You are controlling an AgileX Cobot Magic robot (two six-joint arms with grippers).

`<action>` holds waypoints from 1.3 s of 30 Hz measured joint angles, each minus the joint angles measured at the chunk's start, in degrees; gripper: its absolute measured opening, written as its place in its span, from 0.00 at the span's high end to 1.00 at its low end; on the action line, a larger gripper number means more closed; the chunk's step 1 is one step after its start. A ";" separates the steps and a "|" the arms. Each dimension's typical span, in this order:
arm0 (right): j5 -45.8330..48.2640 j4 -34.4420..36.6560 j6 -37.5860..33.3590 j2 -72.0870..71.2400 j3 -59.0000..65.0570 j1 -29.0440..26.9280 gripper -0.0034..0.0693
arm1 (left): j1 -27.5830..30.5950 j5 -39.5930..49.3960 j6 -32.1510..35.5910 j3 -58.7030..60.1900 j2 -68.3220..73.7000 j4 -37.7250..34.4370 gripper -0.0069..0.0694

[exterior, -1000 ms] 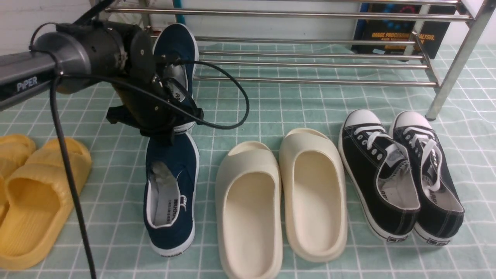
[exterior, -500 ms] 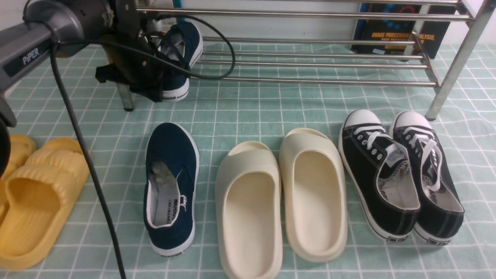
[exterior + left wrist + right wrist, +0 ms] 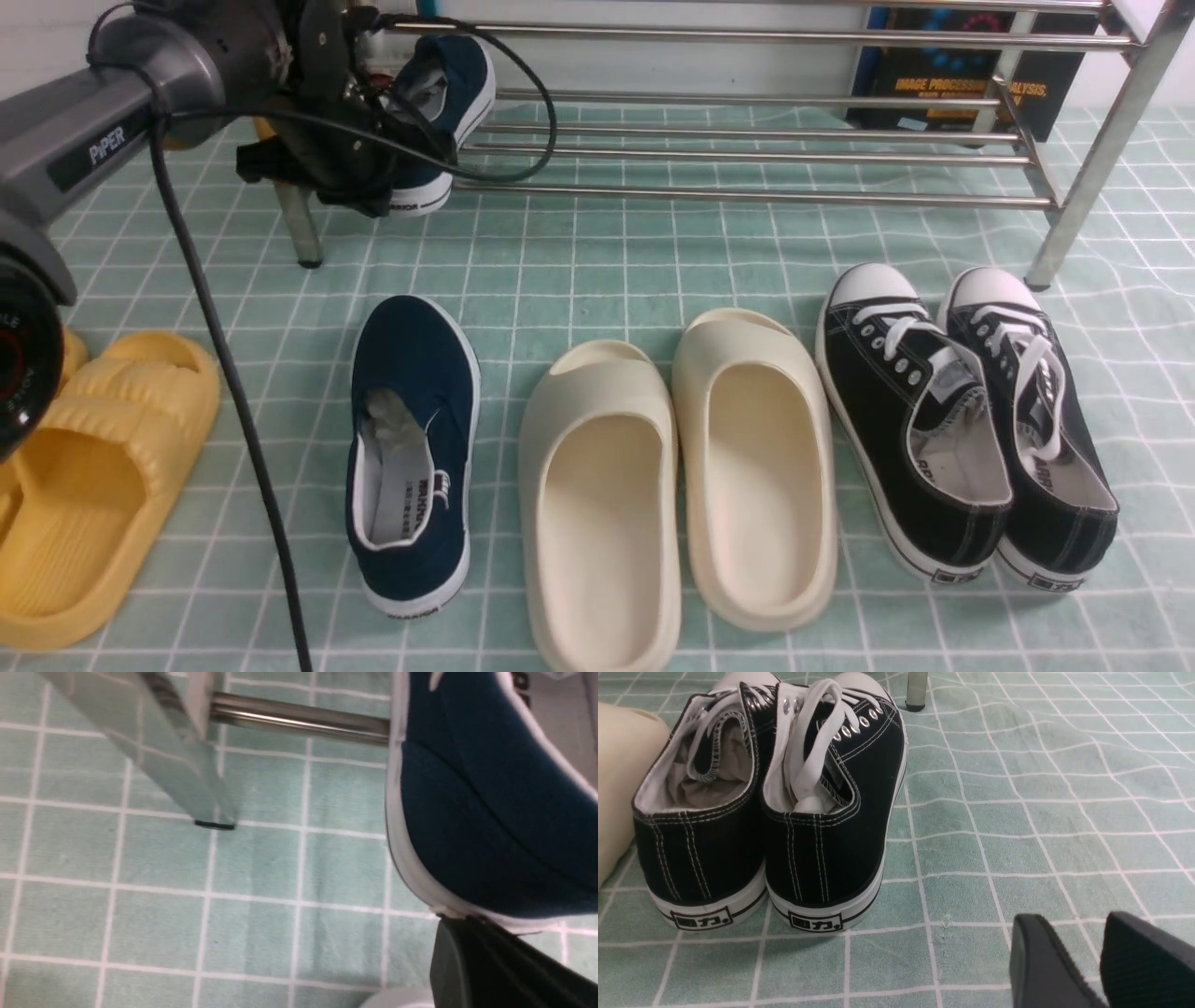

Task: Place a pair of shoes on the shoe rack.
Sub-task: Use the left arm to put a shoe into the shoe rack, then use the left arm to grab the shoe closest to it

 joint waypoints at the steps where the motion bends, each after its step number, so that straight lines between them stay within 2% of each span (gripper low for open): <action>1: 0.00 0.00 0.00 0.00 0.00 0.00 0.62 | 0.00 -0.23 -0.36 -0.14 0.51 0.29 0.93; 13: 0.00 0.00 0.00 0.00 0.00 0.00 0.62 | 0.00 -1.19 -0.60 -5.48 2.08 -0.27 0.93; 18: 0.00 0.00 0.06 0.00 0.00 0.00 0.62 | 0.00 -1.27 -0.60 -5.65 2.25 0.04 0.90; 24: 0.00 0.00 0.06 0.00 0.00 0.00 0.62 | 0.00 -0.09 -0.60 -5.65 2.79 1.78 0.69; 25: 0.00 0.00 0.06 0.00 0.00 0.00 0.62 | 0.00 -0.09 -0.60 -5.65 2.79 1.78 0.69; 26: 0.00 0.00 0.06 0.00 0.00 0.00 0.62 | 0.00 0.13 -0.60 -5.65 2.67 2.60 0.61; 30: 0.00 0.00 0.06 0.00 0.00 0.00 0.62 | 0.00 2.11 -0.60 -5.65 1.04 3.13 0.50; 39: 0.00 0.00 0.01 0.00 0.00 0.00 0.62 | 0.00 13.37 0.49 -5.87 -12.55 2.82 0.48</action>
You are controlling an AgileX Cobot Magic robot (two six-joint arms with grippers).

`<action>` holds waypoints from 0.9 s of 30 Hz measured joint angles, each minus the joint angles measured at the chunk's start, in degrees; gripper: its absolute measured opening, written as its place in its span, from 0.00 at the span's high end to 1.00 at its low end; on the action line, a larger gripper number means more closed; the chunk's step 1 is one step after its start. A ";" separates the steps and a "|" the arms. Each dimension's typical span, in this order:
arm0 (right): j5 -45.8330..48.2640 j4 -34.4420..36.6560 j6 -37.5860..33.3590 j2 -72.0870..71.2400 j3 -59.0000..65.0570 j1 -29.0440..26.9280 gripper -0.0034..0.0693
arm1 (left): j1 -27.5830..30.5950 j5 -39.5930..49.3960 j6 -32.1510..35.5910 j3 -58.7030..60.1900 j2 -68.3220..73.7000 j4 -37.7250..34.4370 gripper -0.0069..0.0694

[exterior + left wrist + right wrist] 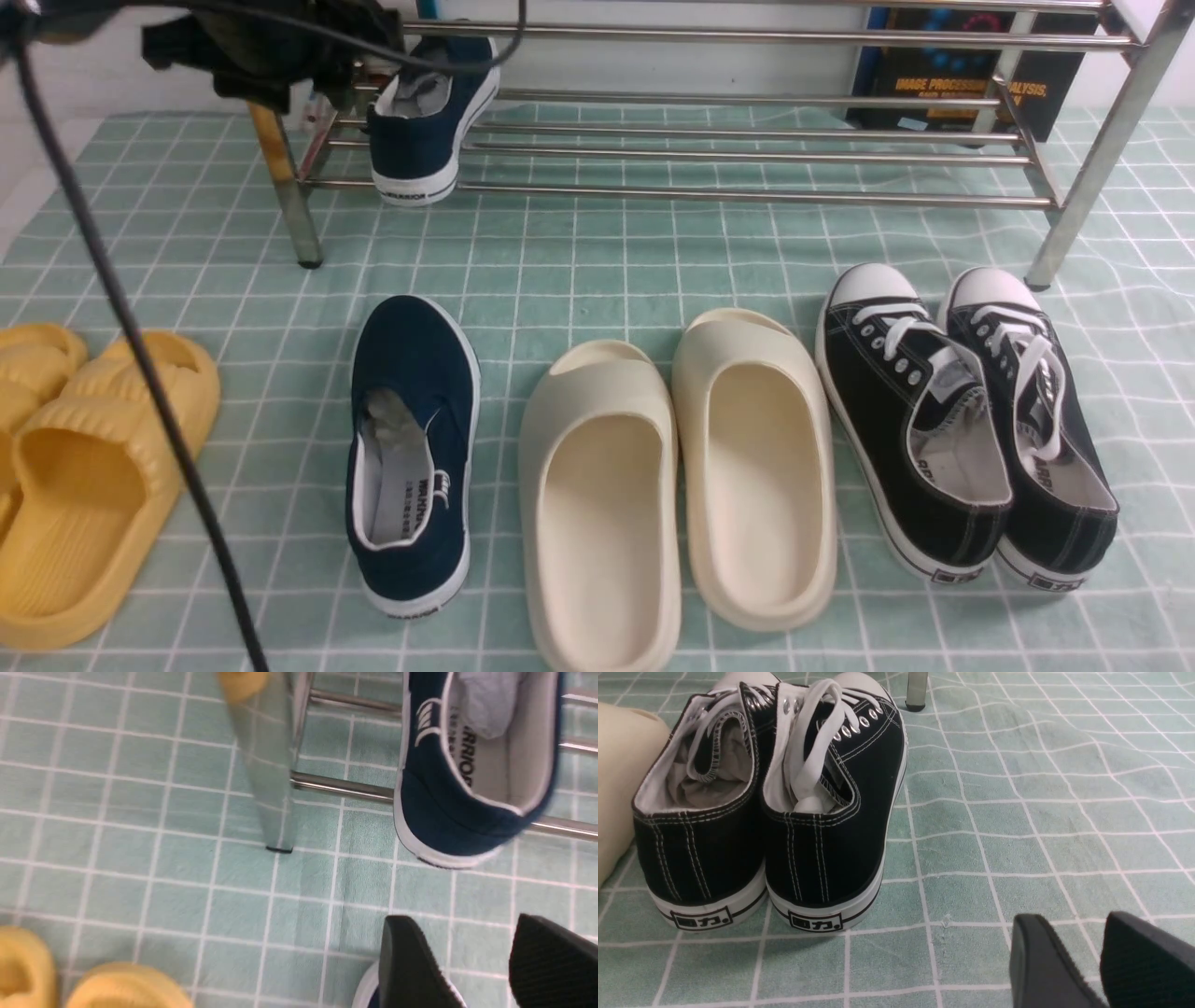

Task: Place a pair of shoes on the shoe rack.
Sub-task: Use the left arm to grab the shoe closest to it

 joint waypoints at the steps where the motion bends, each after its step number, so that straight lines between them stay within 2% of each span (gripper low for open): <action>1: 0.00 0.00 0.00 0.00 0.00 0.00 0.62 | 0.00 1.83 0.75 0.00 -1.98 -0.44 0.48; 5: 0.00 0.00 -0.05 0.00 0.00 0.00 0.62 | 0.00 11.21 5.24 -0.27 -8.21 -5.15 0.48; 6: 0.00 0.00 -0.05 0.00 0.00 0.00 0.62 | 0.00 11.51 5.49 -0.27 -8.37 -5.15 0.48; 8: 0.00 0.00 -0.05 0.00 0.00 0.00 0.62 | 0.00 12.83 7.58 1.96 -10.51 -9.94 0.48; 12: 0.00 0.00 -0.05 0.00 0.00 0.00 0.62 | -0.05 13.03 9.37 10.16 -13.64 -15.60 0.48; 16: 0.00 0.00 -0.05 0.00 0.00 0.00 0.62 | -0.05 12.74 9.79 27.96 -19.96 -17.48 0.48; 20: 0.00 0.00 -0.05 0.00 0.00 0.00 0.62 | -0.05 7.70 7.92 40.73 -24.70 -17.48 0.48; 21: 0.00 0.00 -0.05 0.00 0.00 0.00 0.62 | -0.50 3.70 6.92 46.13 -26.69 -17.54 0.48; 22: 0.00 0.00 -0.05 0.00 0.00 0.00 0.62 | -0.50 3.70 6.84 46.74 -26.69 -17.46 0.48; 27: 0.00 0.00 -0.05 0.00 0.00 0.00 0.62 | -3.64 -7.01 6.34 56.93 -27.98 -17.30 0.48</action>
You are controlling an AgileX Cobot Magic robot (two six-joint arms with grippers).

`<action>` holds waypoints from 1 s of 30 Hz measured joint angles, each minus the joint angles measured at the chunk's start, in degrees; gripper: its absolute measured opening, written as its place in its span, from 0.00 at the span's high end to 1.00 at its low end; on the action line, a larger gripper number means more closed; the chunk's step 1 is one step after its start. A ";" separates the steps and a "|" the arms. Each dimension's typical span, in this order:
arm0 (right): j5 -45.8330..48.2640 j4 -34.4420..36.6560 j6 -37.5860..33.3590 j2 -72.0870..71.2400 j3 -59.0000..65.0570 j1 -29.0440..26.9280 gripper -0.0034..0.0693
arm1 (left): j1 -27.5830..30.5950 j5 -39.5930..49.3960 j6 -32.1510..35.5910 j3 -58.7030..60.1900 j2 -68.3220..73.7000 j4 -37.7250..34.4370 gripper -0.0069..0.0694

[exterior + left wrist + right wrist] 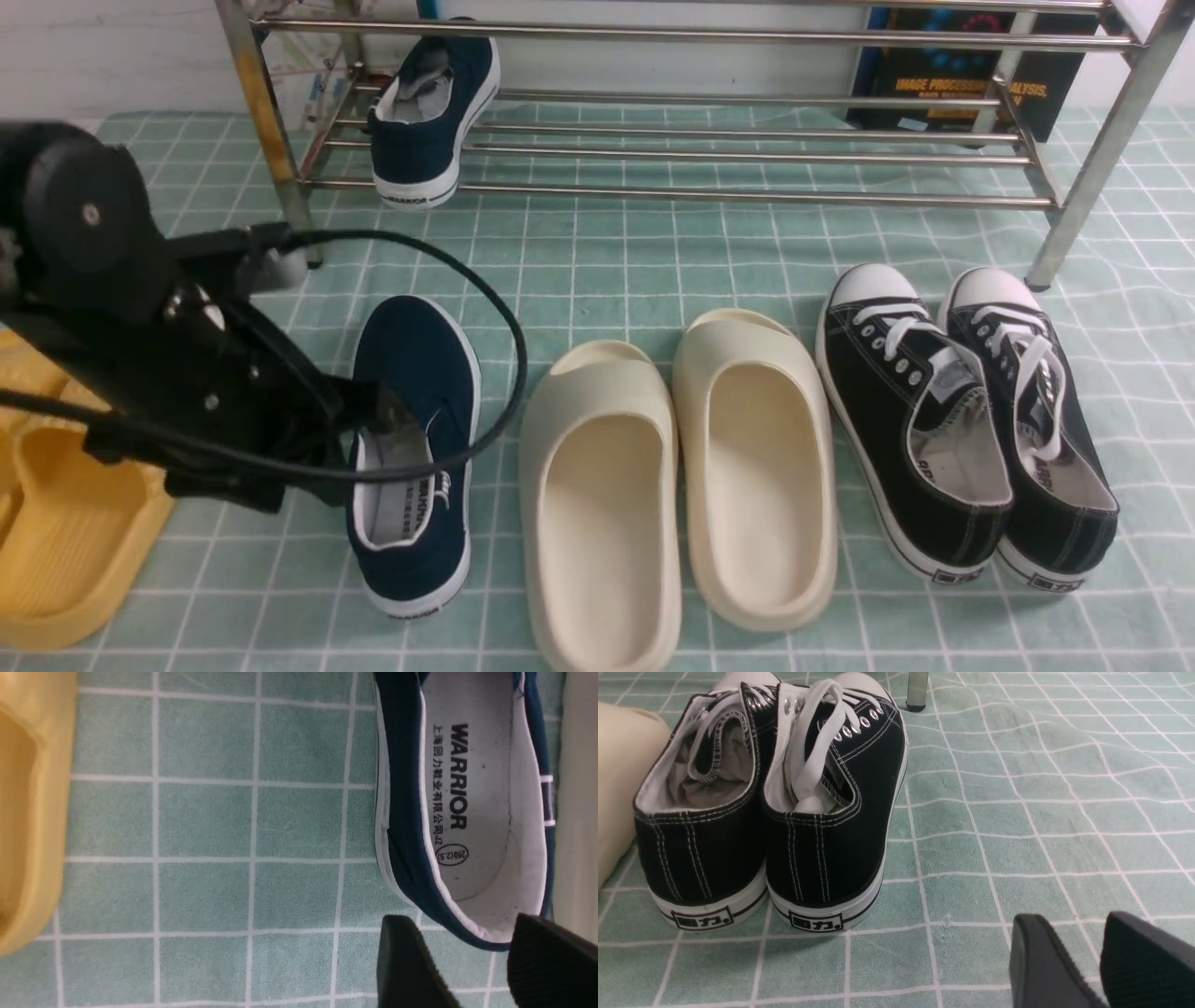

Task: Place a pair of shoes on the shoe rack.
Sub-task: Use the left arm to grab the shoe closest to it

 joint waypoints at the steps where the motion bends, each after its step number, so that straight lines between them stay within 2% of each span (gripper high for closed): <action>1: 0.00 0.00 0.00 0.00 0.00 0.00 0.62 | -0.21 -1.46 0.00 0.51 0.27 -0.23 0.48; 6: 0.00 0.00 0.00 0.00 0.00 0.00 0.62 | -0.28 -7.07 0.28 0.58 2.05 -0.63 0.48; 9: 0.00 0.00 0.00 0.00 0.00 0.00 0.62 | -0.28 -7.83 0.82 0.58 2.75 -0.63 0.47; 15: 0.00 0.00 0.00 0.00 0.00 0.00 0.62 | -0.28 -8.28 1.06 0.58 8.07 -0.58 0.36; 21: 0.00 0.00 0.00 0.00 0.00 0.00 0.62 | -0.28 -9.59 1.06 0.58 13.08 -0.58 0.36; 23: 0.00 0.00 0.00 0.00 0.00 0.00 0.62 | -0.28 -9.71 1.06 0.58 14.17 -0.58 0.40; 25: 0.00 0.00 0.00 0.00 0.00 0.00 0.62 | -0.28 -9.76 1.06 0.58 14.76 -0.58 0.57; 26: 0.00 0.00 0.00 0.00 0.00 0.00 0.62 | -0.28 -9.76 1.06 0.58 14.76 -0.58 0.57; 27: 0.00 0.00 0.00 0.00 0.00 0.00 0.62 | -0.28 -9.16 1.06 -0.14 14.70 -0.63 0.74; 29: 0.00 0.00 0.00 0.00 0.00 0.00 0.62 | -0.33 -6.52 1.06 -2.39 14.57 -0.56 0.90; 30: 0.00 0.00 0.00 0.00 0.00 0.00 0.62 | -0.33 -5.03 1.06 -3.33 14.46 -0.56 0.92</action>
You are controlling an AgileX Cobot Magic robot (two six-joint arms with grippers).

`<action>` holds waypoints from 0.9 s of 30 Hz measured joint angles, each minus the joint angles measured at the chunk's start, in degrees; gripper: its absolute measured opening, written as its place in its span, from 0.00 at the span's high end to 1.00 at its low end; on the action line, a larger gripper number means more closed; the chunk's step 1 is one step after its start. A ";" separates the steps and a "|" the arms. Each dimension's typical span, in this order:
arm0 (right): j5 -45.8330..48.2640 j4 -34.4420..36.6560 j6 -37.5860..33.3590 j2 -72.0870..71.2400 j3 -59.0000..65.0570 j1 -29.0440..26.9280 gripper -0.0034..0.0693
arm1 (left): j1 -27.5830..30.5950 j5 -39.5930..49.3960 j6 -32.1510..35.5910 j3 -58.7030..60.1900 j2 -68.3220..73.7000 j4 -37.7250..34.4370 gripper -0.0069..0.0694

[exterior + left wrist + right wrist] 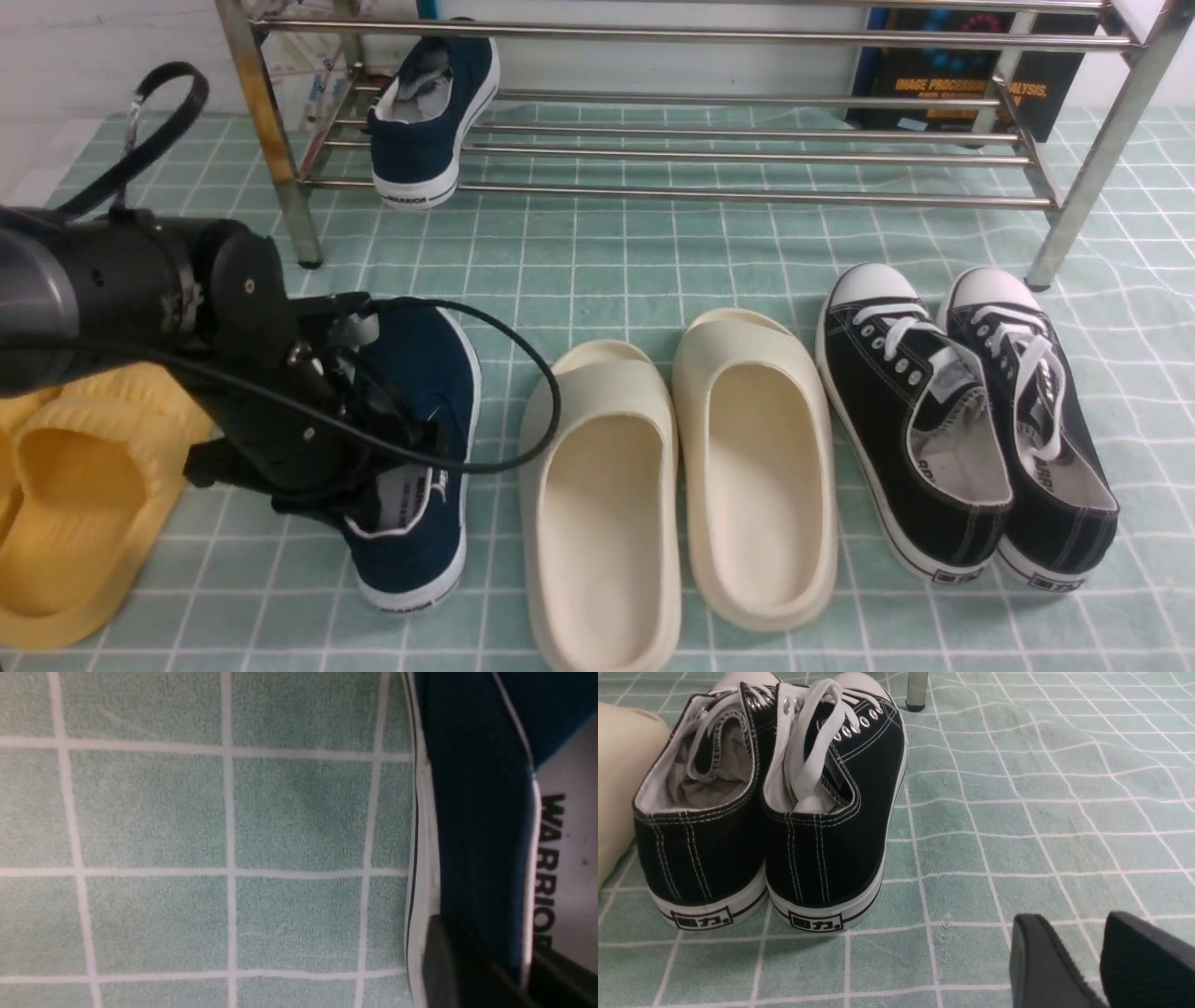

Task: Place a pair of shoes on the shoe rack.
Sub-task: Use the left arm to grab the shoe closest to it, then use the left arm to put a shoe into the shoe rack

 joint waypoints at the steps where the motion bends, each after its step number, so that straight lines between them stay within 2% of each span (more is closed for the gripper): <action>1: 0.00 0.00 0.00 0.00 0.00 0.00 0.62 | 0.00 1.18 0.00 -1.43 -0.14 0.00 0.92; 5: 0.00 0.00 0.00 0.00 0.00 0.00 0.62 | -0.02 8.86 2.51 -10.88 -1.11 -1.58 0.92; 10: 0.00 0.00 0.00 0.00 0.00 0.00 0.62 | -0.06 10.57 6.98 -20.79 -0.13 -7.26 0.92; 18: 0.00 0.00 0.10 0.00 0.00 0.00 0.62 | -0.06 10.08 6.00 -32.61 9.59 -7.78 0.92; 27: 0.00 0.00 0.10 0.00 0.00 0.00 0.62 | -0.06 10.13 3.40 -53.23 25.68 -5.83 0.92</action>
